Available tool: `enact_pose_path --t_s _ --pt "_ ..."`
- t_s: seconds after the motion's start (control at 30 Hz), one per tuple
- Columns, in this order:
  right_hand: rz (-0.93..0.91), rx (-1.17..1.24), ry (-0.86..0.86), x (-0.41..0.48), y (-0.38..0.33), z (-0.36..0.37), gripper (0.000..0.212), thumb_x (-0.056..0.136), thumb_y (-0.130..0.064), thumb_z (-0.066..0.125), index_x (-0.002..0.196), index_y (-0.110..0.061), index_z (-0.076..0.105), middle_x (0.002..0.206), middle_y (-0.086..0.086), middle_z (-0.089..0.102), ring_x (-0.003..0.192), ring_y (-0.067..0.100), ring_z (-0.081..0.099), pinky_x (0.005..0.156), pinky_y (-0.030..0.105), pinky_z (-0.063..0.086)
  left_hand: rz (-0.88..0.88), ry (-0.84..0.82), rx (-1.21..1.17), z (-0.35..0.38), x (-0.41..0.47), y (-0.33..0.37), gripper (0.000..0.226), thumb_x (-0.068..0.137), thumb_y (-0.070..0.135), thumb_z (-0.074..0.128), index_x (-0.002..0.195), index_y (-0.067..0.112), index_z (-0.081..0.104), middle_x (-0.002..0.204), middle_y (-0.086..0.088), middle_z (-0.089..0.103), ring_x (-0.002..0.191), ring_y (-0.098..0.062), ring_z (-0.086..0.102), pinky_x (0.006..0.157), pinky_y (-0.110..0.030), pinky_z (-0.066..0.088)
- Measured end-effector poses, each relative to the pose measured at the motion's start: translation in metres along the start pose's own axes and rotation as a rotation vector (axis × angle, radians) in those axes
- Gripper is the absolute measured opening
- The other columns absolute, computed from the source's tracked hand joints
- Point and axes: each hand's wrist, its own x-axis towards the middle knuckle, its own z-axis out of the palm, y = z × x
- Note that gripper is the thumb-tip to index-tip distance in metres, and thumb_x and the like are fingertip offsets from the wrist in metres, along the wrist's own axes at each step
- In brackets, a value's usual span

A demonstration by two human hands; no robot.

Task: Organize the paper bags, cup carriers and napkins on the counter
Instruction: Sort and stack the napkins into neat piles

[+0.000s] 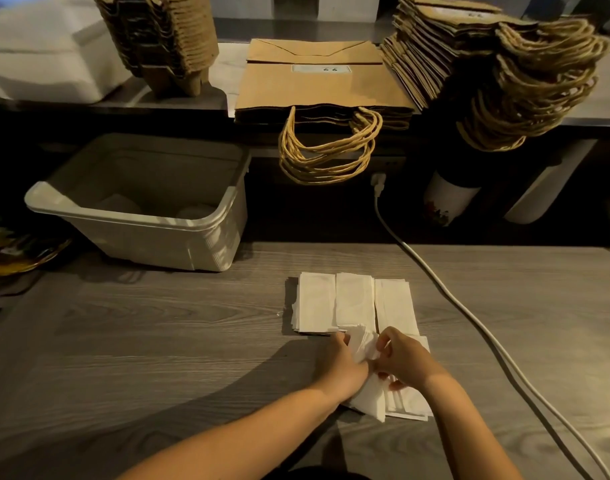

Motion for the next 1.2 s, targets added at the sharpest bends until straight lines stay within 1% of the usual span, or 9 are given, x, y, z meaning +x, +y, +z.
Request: enact_pose_path --t_s 0.2,0.37,0.6,0.67,0.73,0.83,0.93,1.03,1.2 --pt "0.012 0.017 -0.035 -0.003 -0.004 -0.005 0.018 0.084 -0.004 0.06 0.082 -0.013 0.045 0.077 0.007 0.06 0.069 0.017 0.058 0.056 0.026 0.053 0.098 0.018 0.053 0.003 0.001 -0.003 0.034 0.087 0.027 0.058 0.105 0.028 0.03 0.114 0.001 0.043 0.099 -0.015 0.049 0.078 -0.025 0.045" --pt "-0.019 0.072 -0.042 -0.006 -0.004 -0.005 0.018 0.085 -0.01 0.064 0.094 -0.01 0.048 0.082 0.009 0.061 0.072 0.019 0.059 0.061 0.029 0.054 0.039 0.054 -0.015 -0.001 -0.001 -0.001 0.044 0.087 0.028 0.06 0.118 0.025 0.029 0.119 -0.002 0.027 0.095 -0.013 0.042 0.078 -0.021 0.041" --pt "-0.013 -0.255 -0.099 -0.014 -0.017 -0.008 0.036 0.093 -0.039 0.05 0.067 -0.016 0.045 0.06 -0.002 0.05 0.049 0.008 0.043 0.05 0.019 0.038 -0.045 -0.019 -0.32 -0.017 -0.01 -0.008 0.039 0.088 0.025 0.057 0.115 0.024 0.028 0.117 -0.006 0.049 0.096 -0.015 0.053 0.067 -0.02 0.044" --pt "0.009 -0.231 -0.102 -0.017 -0.024 -0.006 0.035 0.095 -0.044 0.046 0.075 -0.016 0.049 0.068 -0.001 0.055 0.055 0.01 0.05 0.055 0.02 0.045 -0.034 0.02 -0.368 -0.026 -0.013 -0.005 0.037 0.089 0.018 0.053 0.116 0.023 0.027 0.119 -0.008 0.049 0.093 -0.014 0.051 0.064 -0.02 0.042" --pt "-0.015 -0.149 -0.059 -0.022 -0.031 -0.006 0.037 0.093 -0.051 0.045 0.104 -0.016 0.051 0.097 0.001 0.063 0.078 0.013 0.059 0.073 0.025 0.051 -0.01 0.082 -0.43 -0.035 -0.015 -0.001 0.038 0.09 0.016 0.052 0.116 0.025 0.026 0.121 -0.007 0.048 0.096 -0.016 0.051 0.07 -0.023 0.045" --pt "-0.111 0.092 -0.005 -0.029 -0.048 -0.002 0.059 0.096 -0.047 0.041 0.144 -0.016 0.027 0.138 0.008 0.047 0.115 0.021 0.052 0.091 0.026 0.04 0.005 0.123 -0.512 -0.049 -0.02 0.01 0.048 0.091 0.026 0.054 0.127 0.032 0.023 0.126 -0.005 0.044 0.107 -0.023 0.053 0.087 -0.038 0.051" --pt "-0.142 0.484 0.016 -0.03 -0.066 0.01 0.062 0.096 -0.04 0.045 0.148 -0.021 0.019 0.142 0.01 0.042 0.112 0.021 0.051 0.098 0.03 0.041 0.116 0.166 -0.583 -0.061 -0.025 0.021 0.047 0.093 0.032 0.05 0.129 0.041 0.021 0.126 -0.001 0.044 0.108 -0.022 0.053 0.09 -0.044 0.051" --pt "-0.153 0.566 0.044 -0.027 -0.082 0.022 0.06 0.095 -0.045 0.043 0.148 -0.026 0.021 0.139 0.007 0.045 0.116 0.023 0.051 0.105 0.041 0.04 0.221 0.239 -0.62 -0.076 -0.03 0.029 0.037 0.097 0.032 0.041 0.125 0.044 0.02 0.118 0.005 0.047 0.096 -0.013 0.054 0.083 -0.037 0.052" --pt "-0.268 0.599 0.052 -0.033 -0.114 0.032 0.053 0.097 -0.039 0.042 0.146 -0.03 0.023 0.127 0.001 0.049 0.1 0.016 0.056 0.077 0.03 0.054 0.277 0.335 -0.684 -0.1 -0.035 0.037 0.037 0.1 0.03 0.035 0.129 0.042 0.017 0.124 0.001 0.041 0.095 -0.015 0.054 0.075 -0.034 0.053"
